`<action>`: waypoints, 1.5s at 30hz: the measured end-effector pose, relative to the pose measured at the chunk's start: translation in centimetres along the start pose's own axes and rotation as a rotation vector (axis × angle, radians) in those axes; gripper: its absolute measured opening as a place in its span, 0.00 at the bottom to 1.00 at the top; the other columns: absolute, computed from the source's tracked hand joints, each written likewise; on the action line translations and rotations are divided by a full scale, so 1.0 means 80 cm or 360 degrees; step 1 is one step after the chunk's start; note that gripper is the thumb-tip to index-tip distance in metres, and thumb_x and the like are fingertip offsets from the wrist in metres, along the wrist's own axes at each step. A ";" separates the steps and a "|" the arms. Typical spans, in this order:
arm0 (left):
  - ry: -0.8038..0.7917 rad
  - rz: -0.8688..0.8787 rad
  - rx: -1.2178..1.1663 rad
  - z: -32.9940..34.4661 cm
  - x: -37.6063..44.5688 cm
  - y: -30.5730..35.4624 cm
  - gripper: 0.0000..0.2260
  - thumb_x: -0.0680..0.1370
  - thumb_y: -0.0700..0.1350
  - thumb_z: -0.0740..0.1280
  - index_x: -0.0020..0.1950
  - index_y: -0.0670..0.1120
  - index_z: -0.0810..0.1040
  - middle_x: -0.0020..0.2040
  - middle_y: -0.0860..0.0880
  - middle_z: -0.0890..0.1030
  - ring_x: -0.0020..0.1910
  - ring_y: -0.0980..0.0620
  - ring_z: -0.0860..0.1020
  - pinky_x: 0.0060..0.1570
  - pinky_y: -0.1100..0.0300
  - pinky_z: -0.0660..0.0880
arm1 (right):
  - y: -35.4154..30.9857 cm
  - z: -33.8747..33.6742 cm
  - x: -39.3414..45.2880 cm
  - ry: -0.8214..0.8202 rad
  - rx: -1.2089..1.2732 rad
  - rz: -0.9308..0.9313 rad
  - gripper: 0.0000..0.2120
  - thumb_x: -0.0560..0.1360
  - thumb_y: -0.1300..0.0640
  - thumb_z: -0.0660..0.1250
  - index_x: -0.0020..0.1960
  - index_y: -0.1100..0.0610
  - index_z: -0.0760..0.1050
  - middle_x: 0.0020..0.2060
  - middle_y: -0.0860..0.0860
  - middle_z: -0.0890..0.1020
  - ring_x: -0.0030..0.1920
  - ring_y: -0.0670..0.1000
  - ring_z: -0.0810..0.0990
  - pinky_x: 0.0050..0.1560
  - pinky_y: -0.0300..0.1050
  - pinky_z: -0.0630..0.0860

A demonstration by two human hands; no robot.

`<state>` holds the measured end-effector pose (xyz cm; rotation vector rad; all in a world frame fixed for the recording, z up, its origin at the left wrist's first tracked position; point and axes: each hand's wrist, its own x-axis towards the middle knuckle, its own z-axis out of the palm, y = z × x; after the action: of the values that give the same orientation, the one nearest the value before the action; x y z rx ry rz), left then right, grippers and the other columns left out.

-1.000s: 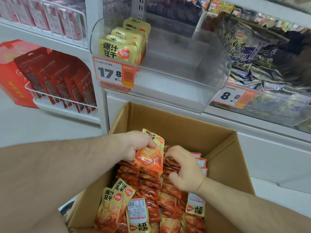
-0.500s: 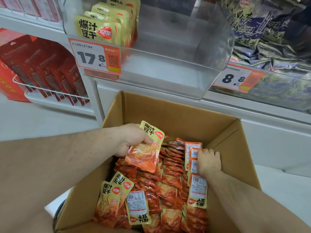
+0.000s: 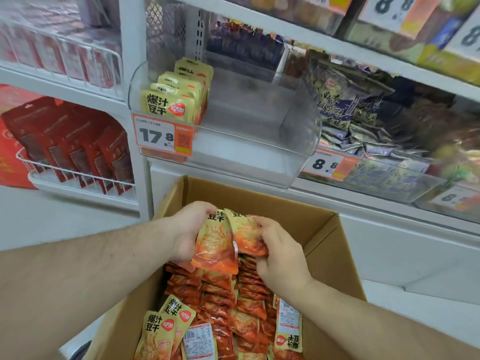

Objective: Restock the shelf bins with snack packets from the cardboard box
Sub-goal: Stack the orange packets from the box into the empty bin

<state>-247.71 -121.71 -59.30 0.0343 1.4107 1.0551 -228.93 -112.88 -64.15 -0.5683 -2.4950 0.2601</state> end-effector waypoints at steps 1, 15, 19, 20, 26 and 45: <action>-0.0075 0.0010 -0.0060 0.002 -0.004 0.000 0.26 0.81 0.58 0.56 0.62 0.39 0.81 0.51 0.36 0.84 0.42 0.39 0.84 0.41 0.49 0.80 | -0.015 0.001 0.002 0.0021 0.0022 -0.0083 0.17 0.66 0.62 0.62 0.55 0.58 0.72 0.61 0.56 0.80 0.61 0.55 0.77 0.60 0.45 0.75; -0.0127 0.0824 0.0066 -0.016 -0.057 0.018 0.14 0.77 0.33 0.69 0.60 0.44 0.78 0.50 0.42 0.86 0.50 0.42 0.84 0.50 0.47 0.80 | -0.095 -0.062 0.075 -0.0108 0.0552 0.0445 0.21 0.66 0.53 0.72 0.57 0.45 0.70 0.53 0.44 0.76 0.47 0.39 0.73 0.54 0.35 0.72; -0.0173 0.1008 0.0079 -0.021 -0.070 0.034 0.16 0.76 0.32 0.70 0.61 0.45 0.76 0.52 0.42 0.85 0.52 0.42 0.84 0.54 0.46 0.80 | -0.100 -0.083 0.123 -0.0362 0.1231 0.0841 0.26 0.67 0.64 0.79 0.57 0.50 0.68 0.52 0.57 0.79 0.39 0.50 0.77 0.44 0.53 0.79; -0.0186 0.1041 0.0061 -0.023 -0.072 0.037 0.17 0.75 0.32 0.70 0.62 0.45 0.75 0.52 0.41 0.85 0.52 0.42 0.84 0.53 0.47 0.80 | -0.101 -0.085 0.131 -0.0401 0.1248 0.0857 0.28 0.67 0.65 0.78 0.59 0.51 0.67 0.54 0.58 0.79 0.40 0.52 0.80 0.45 0.53 0.80; -0.0262 0.1241 0.0153 -0.028 -0.084 0.057 0.18 0.76 0.33 0.71 0.64 0.43 0.74 0.54 0.41 0.84 0.55 0.42 0.83 0.56 0.48 0.79 | -0.108 -0.096 0.164 -0.0514 0.1370 0.0940 0.25 0.69 0.71 0.74 0.61 0.57 0.72 0.50 0.55 0.85 0.48 0.55 0.85 0.46 0.48 0.83; 0.0986 0.1862 0.0492 -0.105 -0.100 0.122 0.02 0.76 0.43 0.69 0.45 0.49 0.81 0.40 0.54 0.80 0.37 0.58 0.75 0.40 0.66 0.71 | -0.116 -0.114 0.238 0.0064 0.1514 0.0884 0.12 0.73 0.71 0.70 0.48 0.55 0.77 0.37 0.46 0.83 0.27 0.35 0.76 0.30 0.30 0.69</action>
<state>-258.50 -125.57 -49.35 0.9184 2.1734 1.8685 -241.23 -112.03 -44.69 -0.7887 -1.8018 1.5015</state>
